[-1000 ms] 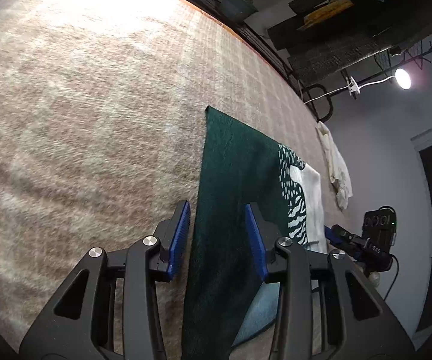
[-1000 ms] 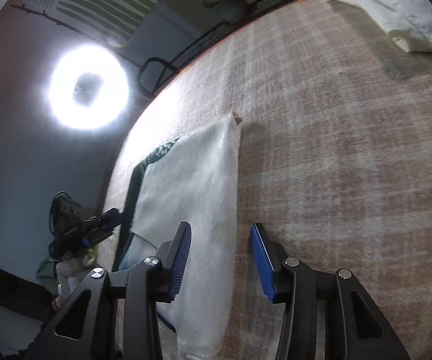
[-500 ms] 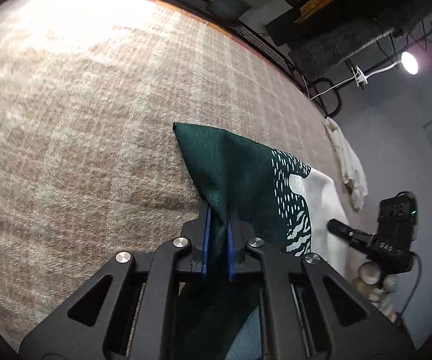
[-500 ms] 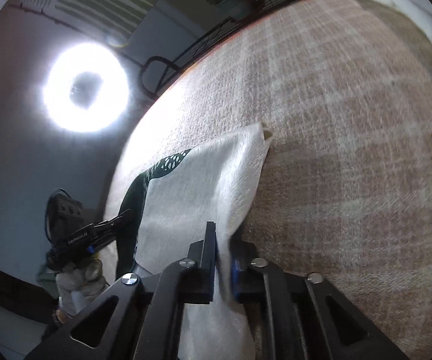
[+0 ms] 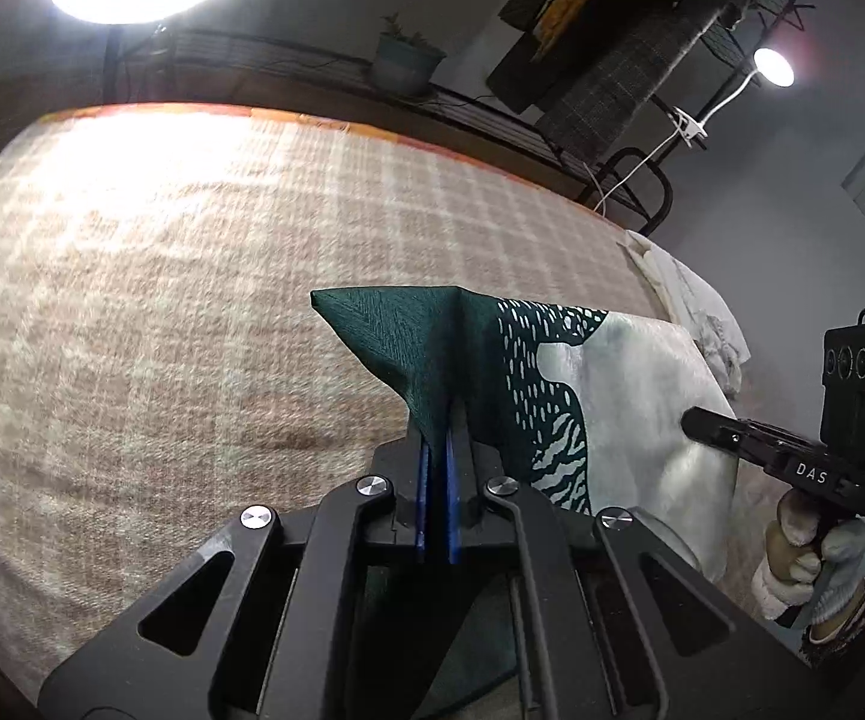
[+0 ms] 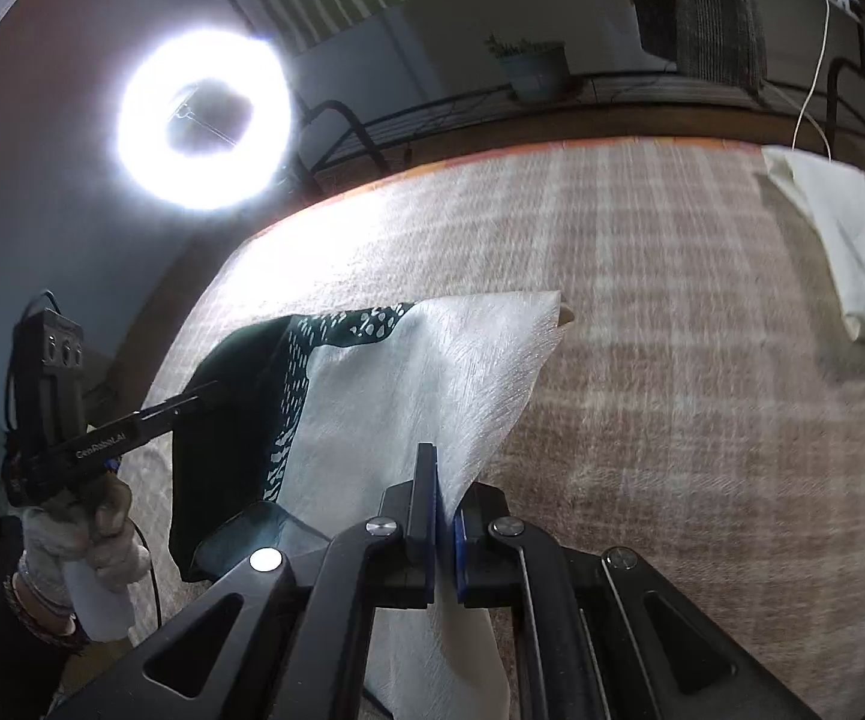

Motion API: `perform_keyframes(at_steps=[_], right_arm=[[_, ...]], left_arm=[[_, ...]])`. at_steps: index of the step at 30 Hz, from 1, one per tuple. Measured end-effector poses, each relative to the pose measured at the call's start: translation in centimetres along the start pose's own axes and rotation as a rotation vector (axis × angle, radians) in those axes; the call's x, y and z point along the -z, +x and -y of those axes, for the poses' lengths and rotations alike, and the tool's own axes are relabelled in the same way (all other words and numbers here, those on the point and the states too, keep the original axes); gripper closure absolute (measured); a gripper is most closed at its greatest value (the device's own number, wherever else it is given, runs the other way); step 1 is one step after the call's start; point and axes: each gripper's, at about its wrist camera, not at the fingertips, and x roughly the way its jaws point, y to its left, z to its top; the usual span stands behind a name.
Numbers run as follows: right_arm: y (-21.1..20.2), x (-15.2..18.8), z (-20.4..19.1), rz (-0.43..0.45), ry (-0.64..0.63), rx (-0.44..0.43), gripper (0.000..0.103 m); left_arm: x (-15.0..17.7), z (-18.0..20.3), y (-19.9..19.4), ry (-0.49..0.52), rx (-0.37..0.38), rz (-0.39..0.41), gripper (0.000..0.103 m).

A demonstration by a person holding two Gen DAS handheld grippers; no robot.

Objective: Fold small clothes

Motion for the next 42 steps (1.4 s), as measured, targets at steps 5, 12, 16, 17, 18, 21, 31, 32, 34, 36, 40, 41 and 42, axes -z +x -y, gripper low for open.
perform_keyframes(at_steps=[5,12,16,17,18,21,31,32,34,36,40,41,42], right_arm=[[-2.3,-0.4,1.2,0.033,-0.011,0.025,0.102],[-6.0,-1.0,4.7,0.084,0.007,0.084,0.102],[-8.5,-1.4,7.7,0.113,0.033,0.132,0.102],[-9.1,-1.5,8.5,0.119,0.039,0.144,0.102],[-9.7,-1.7,9.5,0.125,0.045,0.158,0.102],[-11.3,-2.2,12.2,0.145,0.067,0.199,0.102],[-16.4,-5.1,21.1,0.212,0.115,0.332,0.102],[-16.8,-5.5,21.8,0.22,0.117,0.343,0.102],[-17.5,-6.6,23.6,0.232,0.126,0.367,0.102],[-18.1,-7.6,25.2,0.244,0.135,0.39,0.102],[-18.0,-9.8,28.4,0.259,0.138,0.443,0.102],[-17.7,-10.2,29.0,0.258,0.136,0.456,0.102],[-17.3,-10.6,29.5,0.256,0.131,0.467,0.102]], left_arm=[[-1.3,3.1,0.0,0.047,0.009,0.01,0.101],[-2.5,8.2,2.3,0.133,0.033,-0.014,0.101],[-3.3,12.8,4.6,0.203,0.056,-0.039,0.101],[-3.5,14.1,5.2,0.225,0.061,-0.045,0.101],[-3.8,15.1,5.8,0.241,0.065,-0.049,0.101],[-4.6,19.2,8.0,0.295,0.084,-0.065,0.101],[-6.7,30.0,15.1,0.405,0.152,-0.076,0.101],[-7.0,30.9,15.8,0.412,0.157,-0.072,0.101],[-7.5,32.5,17.0,0.423,0.161,-0.063,0.101],[-8.3,33.9,18.4,0.428,0.163,-0.054,0.101],[-9.8,34.9,20.8,0.423,0.15,-0.036,0.101],[-10.1,35.2,21.4,0.426,0.143,-0.03,0.101],[-10.4,35.3,21.9,0.428,0.136,-0.026,0.101]])
